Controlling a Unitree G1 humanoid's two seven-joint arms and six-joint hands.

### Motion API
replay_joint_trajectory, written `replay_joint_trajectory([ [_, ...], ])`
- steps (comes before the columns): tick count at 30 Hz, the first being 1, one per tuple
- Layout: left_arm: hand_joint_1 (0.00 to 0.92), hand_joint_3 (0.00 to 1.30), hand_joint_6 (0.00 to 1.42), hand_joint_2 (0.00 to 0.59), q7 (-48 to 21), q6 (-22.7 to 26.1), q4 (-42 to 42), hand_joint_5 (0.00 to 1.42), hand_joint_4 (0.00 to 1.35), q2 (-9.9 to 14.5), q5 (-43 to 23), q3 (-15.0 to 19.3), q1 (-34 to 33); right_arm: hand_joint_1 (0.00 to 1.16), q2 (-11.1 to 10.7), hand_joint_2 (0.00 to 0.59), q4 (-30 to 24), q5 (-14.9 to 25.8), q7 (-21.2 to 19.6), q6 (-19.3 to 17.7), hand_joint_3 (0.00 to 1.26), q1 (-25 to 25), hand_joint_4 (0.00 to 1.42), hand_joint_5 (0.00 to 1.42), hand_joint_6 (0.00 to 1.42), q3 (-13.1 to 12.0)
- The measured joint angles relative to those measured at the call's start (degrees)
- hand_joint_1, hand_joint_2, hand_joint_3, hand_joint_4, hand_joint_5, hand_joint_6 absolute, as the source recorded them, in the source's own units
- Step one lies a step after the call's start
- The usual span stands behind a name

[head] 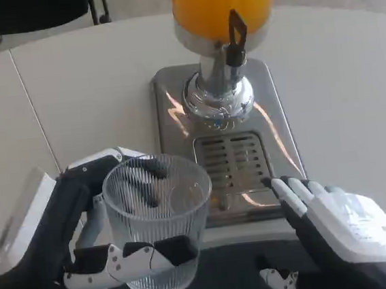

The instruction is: Grasp the cup under the faucet to collect the drink, then remove the cup.

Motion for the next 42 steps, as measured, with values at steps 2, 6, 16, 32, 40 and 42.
replay_joint_trajectory([
  [2, 0.565, 0.99, 1.42, 0.016, -0.04, 0.00, 0.00, 1.38, 1.19, 0.02, 0.00, -0.06, 0.00, 0.49, -0.02, 0.433, -0.01, 0.01, 0.00, 0.00, 0.03, 0.21, 0.00, 0.00, 0.01, -0.02],
  [6, 0.565, 0.99, 1.42, 0.016, -0.04, 0.00, 0.00, 1.38, 1.19, 0.02, 0.00, -0.16, 0.03, 0.49, -0.07, 0.433, -0.03, 0.12, 0.00, 0.00, 0.03, 0.33, 0.00, 0.00, 0.01, -0.04],
  [16, 0.565, 0.98, 1.42, 0.016, -0.04, 0.00, -0.01, 1.38, 1.19, 0.01, 0.03, -0.15, 1.00, 0.48, -0.84, 0.441, -0.03, 1.16, 0.00, -0.27, 0.03, 0.17, 0.00, 0.00, 0.02, -0.15],
  [32, 0.565, 0.98, 1.42, 0.016, -0.04, 0.00, -0.01, 1.38, 1.19, 0.01, 0.15, 0.22, 1.27, 0.47, -0.46, 0.442, -0.03, 1.21, -0.01, -0.76, 0.03, 0.99, 0.00, 0.00, 0.02, 0.98],
  [40, 0.565, 0.98, 1.42, 0.016, 0.10, 0.20, 1.84, 1.38, 1.19, -0.56, 2.34, -0.46, -0.97, 0.47, -0.33, 0.442, -0.04, 1.16, -0.01, -0.76, 0.03, 1.14, 0.00, 0.00, 0.02, 1.03],
  [42, 0.565, 0.98, 1.42, 0.016, 0.27, 0.55, 3.05, 1.38, 1.19, -0.85, 4.00, -0.89, -2.01, 0.47, -0.34, 0.442, -0.06, 1.19, -0.01, -0.75, 0.03, 1.11, 0.00, 0.00, 0.02, 1.02],
])
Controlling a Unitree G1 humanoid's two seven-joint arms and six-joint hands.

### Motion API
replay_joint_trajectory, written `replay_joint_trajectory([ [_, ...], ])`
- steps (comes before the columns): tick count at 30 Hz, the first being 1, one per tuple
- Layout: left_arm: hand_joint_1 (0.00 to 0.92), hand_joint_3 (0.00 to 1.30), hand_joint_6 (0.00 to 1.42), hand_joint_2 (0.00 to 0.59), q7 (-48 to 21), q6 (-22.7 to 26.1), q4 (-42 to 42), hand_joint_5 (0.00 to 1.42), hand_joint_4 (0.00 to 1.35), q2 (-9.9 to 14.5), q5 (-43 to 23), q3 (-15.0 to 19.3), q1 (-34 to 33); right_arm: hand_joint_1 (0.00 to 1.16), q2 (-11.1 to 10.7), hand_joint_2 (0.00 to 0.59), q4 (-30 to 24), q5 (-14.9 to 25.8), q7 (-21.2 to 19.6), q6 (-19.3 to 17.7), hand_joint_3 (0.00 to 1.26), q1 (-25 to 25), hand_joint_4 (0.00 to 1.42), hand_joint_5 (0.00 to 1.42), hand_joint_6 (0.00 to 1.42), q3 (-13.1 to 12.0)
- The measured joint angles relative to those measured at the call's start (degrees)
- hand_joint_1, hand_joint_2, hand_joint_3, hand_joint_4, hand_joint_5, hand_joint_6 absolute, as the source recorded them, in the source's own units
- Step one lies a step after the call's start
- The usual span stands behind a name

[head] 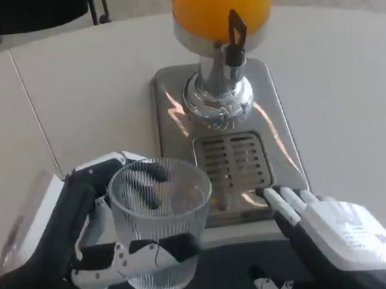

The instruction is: Grasp the cup under the faucet to collect the drink, then remove the cup.

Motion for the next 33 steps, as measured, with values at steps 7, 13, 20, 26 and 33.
replay_joint_trajectory([
  [7, 0.565, 0.98, 1.42, 0.011, 3.23, 1.61, 6.05, 1.38, 1.19, -2.38, 5.03, -3.63, -6.67, 0.47, -0.51, 0.442, -0.36, 1.01, 1.41, -0.01, 0.03, 0.02, 0.00, 0.00, 0.02, -0.50],
  [13, 0.565, 0.98, 1.42, 0.010, 5.92, 2.55, 10.86, 1.38, 1.19, -4.55, 7.66, -6.38, -10.59, 0.47, -1.08, 0.442, -2.35, 1.18, 4.05, 0.00, 0.03, -0.18, 0.00, 0.00, 0.01, -1.34],
  [20, 0.565, 0.98, 1.42, 0.010, 9.58, 5.07, 16.75, 1.38, 1.19, -7.51, 10.60, -9.22, -14.30, 0.47, -1.35, 0.443, -5.25, 0.17, 7.85, 0.00, 0.03, 1.40, 0.00, 0.00, 0.00, -1.64],
  [26, 0.565, 0.98, 1.42, 0.014, 12.04, 5.72, 20.23, 1.38, 1.19, -9.28, 11.78, -11.27, -16.99, 0.47, -0.24, 0.447, -10.65, -3.31, 12.45, 0.08, 0.03, 5.11, 0.00, 0.00, 0.00, -2.46],
  [33, 0.565, 0.99, 1.42, 0.015, 14.62, 6.52, 22.68, 1.38, 1.19, -11.54, 12.16, -13.78, -19.58, 0.47, 3.11, 0.447, -15.90, -6.92, 13.79, -1.53, 0.03, 12.65, 0.00, 0.00, 0.00, -2.56],
])
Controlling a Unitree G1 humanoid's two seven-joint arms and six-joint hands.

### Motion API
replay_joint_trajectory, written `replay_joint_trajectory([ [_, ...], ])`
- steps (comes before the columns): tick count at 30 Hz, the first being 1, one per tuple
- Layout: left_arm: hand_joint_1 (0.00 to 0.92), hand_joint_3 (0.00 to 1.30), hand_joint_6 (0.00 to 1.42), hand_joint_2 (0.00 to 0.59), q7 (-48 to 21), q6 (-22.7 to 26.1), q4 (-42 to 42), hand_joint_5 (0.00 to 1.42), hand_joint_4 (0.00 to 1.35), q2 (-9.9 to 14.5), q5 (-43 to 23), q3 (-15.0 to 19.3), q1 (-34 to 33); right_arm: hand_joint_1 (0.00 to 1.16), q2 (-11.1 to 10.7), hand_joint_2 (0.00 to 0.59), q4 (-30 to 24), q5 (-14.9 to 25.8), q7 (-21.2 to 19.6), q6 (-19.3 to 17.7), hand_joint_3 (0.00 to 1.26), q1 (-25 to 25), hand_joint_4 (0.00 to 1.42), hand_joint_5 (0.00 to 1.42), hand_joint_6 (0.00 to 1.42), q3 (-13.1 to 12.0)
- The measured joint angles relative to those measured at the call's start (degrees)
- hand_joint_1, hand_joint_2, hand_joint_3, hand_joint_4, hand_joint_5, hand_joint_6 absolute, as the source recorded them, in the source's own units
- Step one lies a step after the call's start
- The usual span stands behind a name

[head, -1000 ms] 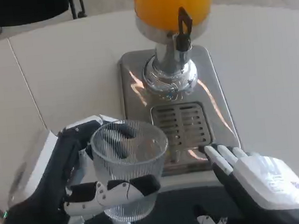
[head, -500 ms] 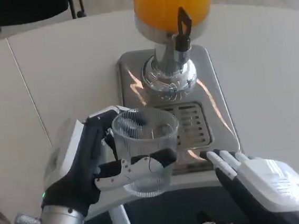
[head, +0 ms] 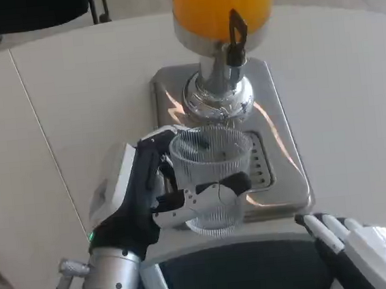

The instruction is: Grasp the cup under the faucet to collect the drink, then remove the cup.

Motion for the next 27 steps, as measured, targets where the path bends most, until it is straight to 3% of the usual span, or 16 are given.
replay_joint_trajectory([
  [9, 0.565, 0.98, 1.42, 0.015, 5.12, 2.38, 4.99, 1.38, 1.19, -3.49, 2.21, -1.96, -4.45, 0.47, 2.93, 0.447, -2.10, -1.15, 0.00, -3.54, 0.03, 3.92, 0.00, 0.00, 0.00, -1.06],
  [16, 0.565, 0.98, 1.42, 0.015, 9.67, 3.70, 11.10, 1.38, 1.19, -5.67, 4.31, -4.30, -5.82, 0.47, 2.74, 0.447, -2.11, 0.20, 0.55, -4.94, 0.03, 3.07, 0.00, 0.00, 0.00, -5.96],
  [27, 0.565, 0.98, 1.42, 0.015, 19.04, 5.06, 21.66, 1.36, 1.19, -8.66, 5.81, -5.72, -13.77, 0.47, 4.05, 0.450, -2.14, 0.81, 3.76, -5.86, 0.03, 1.07, 0.00, 0.00, 0.00, -7.63],
])
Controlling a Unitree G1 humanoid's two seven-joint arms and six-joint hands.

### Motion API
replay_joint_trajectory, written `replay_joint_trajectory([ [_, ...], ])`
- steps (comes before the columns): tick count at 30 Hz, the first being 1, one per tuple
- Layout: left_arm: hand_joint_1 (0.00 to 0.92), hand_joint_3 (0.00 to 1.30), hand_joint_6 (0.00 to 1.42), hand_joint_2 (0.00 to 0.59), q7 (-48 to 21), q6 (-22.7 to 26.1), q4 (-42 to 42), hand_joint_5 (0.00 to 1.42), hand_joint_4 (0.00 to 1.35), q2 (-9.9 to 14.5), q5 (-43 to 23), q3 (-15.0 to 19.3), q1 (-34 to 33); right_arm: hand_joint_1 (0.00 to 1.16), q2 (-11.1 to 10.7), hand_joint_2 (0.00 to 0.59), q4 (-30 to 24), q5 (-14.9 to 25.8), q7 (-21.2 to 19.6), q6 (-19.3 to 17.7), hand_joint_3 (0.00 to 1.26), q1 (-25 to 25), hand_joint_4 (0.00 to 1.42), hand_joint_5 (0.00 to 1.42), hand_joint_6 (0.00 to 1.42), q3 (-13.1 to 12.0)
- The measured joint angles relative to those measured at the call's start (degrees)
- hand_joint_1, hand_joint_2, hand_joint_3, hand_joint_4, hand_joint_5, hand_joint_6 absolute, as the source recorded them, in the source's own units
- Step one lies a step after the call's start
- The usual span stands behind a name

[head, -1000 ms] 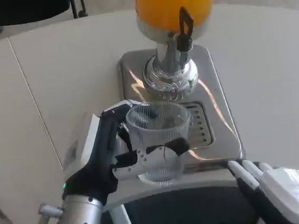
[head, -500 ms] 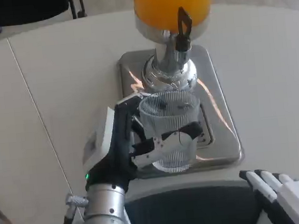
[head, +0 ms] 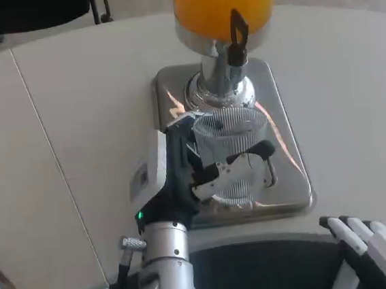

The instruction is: Grasp the cup under the faucet to collect the drink, then remove the cup.

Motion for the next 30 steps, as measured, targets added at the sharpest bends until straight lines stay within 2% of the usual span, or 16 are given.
replay_joint_trajectory([
  [8, 0.565, 0.97, 1.42, 0.015, 6.00, -0.02, 10.65, 1.36, 1.17, -0.09, -0.15, 0.46, -6.33, 0.46, -0.01, 0.454, 0.55, 0.45, 2.33, 0.05, 0.03, -3.11, 0.00, 0.00, 0.00, -1.38],
  [12, 0.570, 0.97, 1.42, 0.023, 9.26, -0.12, 14.07, 1.36, 1.17, -0.88, -0.20, 0.37, -8.46, 0.45, -0.46, 0.448, 0.71, 1.45, 3.10, 0.52, 0.03, -3.92, 0.00, 0.00, 0.00, -2.91],
  [20, 0.565, 0.97, 1.42, 0.028, 13.68, -0.15, 18.46, 1.35, 1.16, -2.42, -0.21, -0.47, -10.84, 0.44, -0.52, 0.445, 0.74, 2.01, 3.69, 0.91, 0.03, -4.08, 0.00, 0.00, 0.00, -3.62],
  [30, 0.547, 0.83, 1.40, 0.031, 17.20, -0.12, 20.92, 1.21, 0.95, -2.92, 0.62, -3.52, -11.93, 0.44, -0.51, 0.444, 0.59, 2.65, 4.29, 1.16, 0.03, -3.75, 0.00, 0.00, 0.00, -4.94],
])
